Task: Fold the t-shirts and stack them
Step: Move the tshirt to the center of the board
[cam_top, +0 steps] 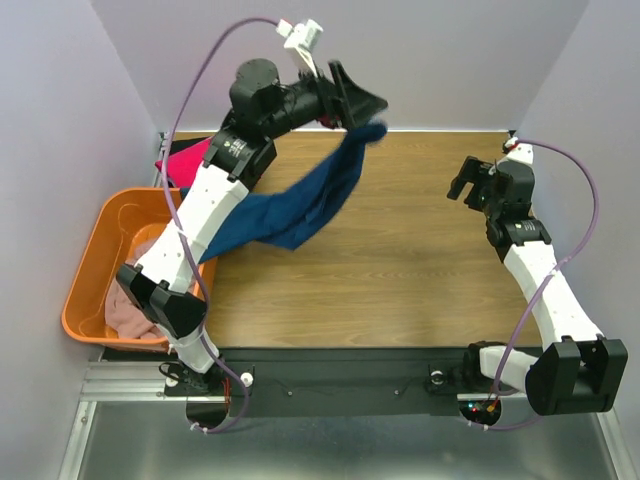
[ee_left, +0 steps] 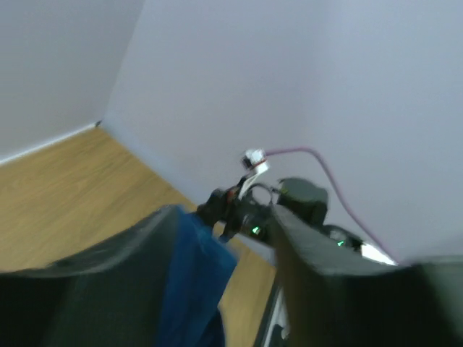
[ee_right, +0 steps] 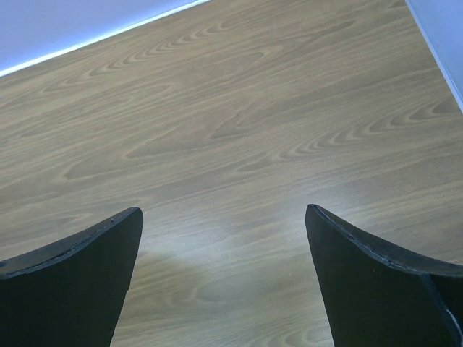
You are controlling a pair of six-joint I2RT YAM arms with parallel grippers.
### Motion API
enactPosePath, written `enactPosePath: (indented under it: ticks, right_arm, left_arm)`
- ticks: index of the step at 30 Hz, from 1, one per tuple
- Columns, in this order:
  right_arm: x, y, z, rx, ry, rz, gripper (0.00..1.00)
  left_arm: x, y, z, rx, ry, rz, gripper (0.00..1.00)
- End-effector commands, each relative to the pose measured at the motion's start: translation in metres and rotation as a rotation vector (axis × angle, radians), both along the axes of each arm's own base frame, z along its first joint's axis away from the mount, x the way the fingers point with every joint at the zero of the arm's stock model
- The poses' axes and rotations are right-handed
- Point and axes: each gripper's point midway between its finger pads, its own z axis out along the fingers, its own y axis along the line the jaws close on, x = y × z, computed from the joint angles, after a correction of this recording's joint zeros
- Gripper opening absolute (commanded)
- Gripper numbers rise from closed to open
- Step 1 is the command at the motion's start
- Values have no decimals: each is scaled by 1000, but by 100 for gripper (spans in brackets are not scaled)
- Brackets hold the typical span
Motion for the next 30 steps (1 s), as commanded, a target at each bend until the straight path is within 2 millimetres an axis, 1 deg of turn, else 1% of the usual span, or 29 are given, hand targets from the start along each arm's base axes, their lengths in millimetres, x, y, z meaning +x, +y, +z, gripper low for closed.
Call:
enactPosePath:
  ticks: [1,2,3,4,5,6,7,8,9,10,11,12,13,14,15,16,17,19,20,21,22,24,25,27,28,30]
  right_arm:
    - [3,6,31,1,-69,43,100]
    - [4,8,31,-1,-68,58,100]
    - [4,15,32,1,-68,100,100]
    - [5,20,32,5,-67,125,100]
    - [6,28,32,12,-65,158,100]
    - [7,42,28,31,-55,230,100]
    - [9,51,30,39,-56,271,100]
    - [8,69,28,49,-48,336,100]
    - [11,79,22,39,-30,371,100]
    - [8,104,23,30,-29,439,100]
    - [8,117,20,16,-21,473,100]
    - [6,132,19,5,-15,514,100]
    - [5,154,10,11,9,566,100]
    - [5,164,10,24,14,589,100]
    - [3,174,9,67,26,606,100]
    - [5,183,-1,84,56,621,98]
    - [5,191,0,98,58,634,98]
    - [6,200,-4,82,67,658,98]
    - [6,208,-6,65,72,684,98]
    - [6,211,-7,61,73,692,98]
    - [5,214,-6,61,72,703,98]
    - [4,216,-8,62,77,714,98]
    - [4,217,-8,61,78,720,98]
    - [2,218,-8,64,80,730,98]
    - [1,219,-8,65,80,732,98]
    - [-1,219,-8,71,79,737,98]
  left_arm:
    - [5,4,-68,197,76,81,98]
    - [12,11,-82,232,113,137,99]
    - [14,17,-87,260,103,168,99]
    - [17,22,-89,276,109,204,99]
    - [25,37,-84,281,108,301,99]
    - [30,50,-90,308,131,359,99]
    - [32,65,-85,312,134,422,99]
    - [42,89,-97,355,189,547,99]
    - [52,117,-103,373,230,651,99]
    - [52,140,-112,394,274,732,99]
    - [52,172,-132,428,368,862,99]
    - [51,194,-142,442,408,932,99]
    - [42,226,-157,454,456,1008,99]
    - [36,250,-165,460,488,1093,99]
    - [28,264,-168,457,493,1135,99]
    - [11,286,-172,451,496,1189,98]
    - [1,300,-176,451,507,1242,99]
    - [-14,316,-185,454,526,1283,99]
    - [-28,325,-200,466,567,1298,99]
    - [-34,328,-207,472,588,1302,99]
    - [-41,331,-222,495,616,1299,99]
    - [-49,332,-236,500,657,1299,99]
    - [-54,334,-248,512,680,1305,99]
    - [-61,343,-258,512,704,1351,99]
    - [-66,347,-267,506,720,1371,99]
    - [-70,352,-271,488,722,1390,99]
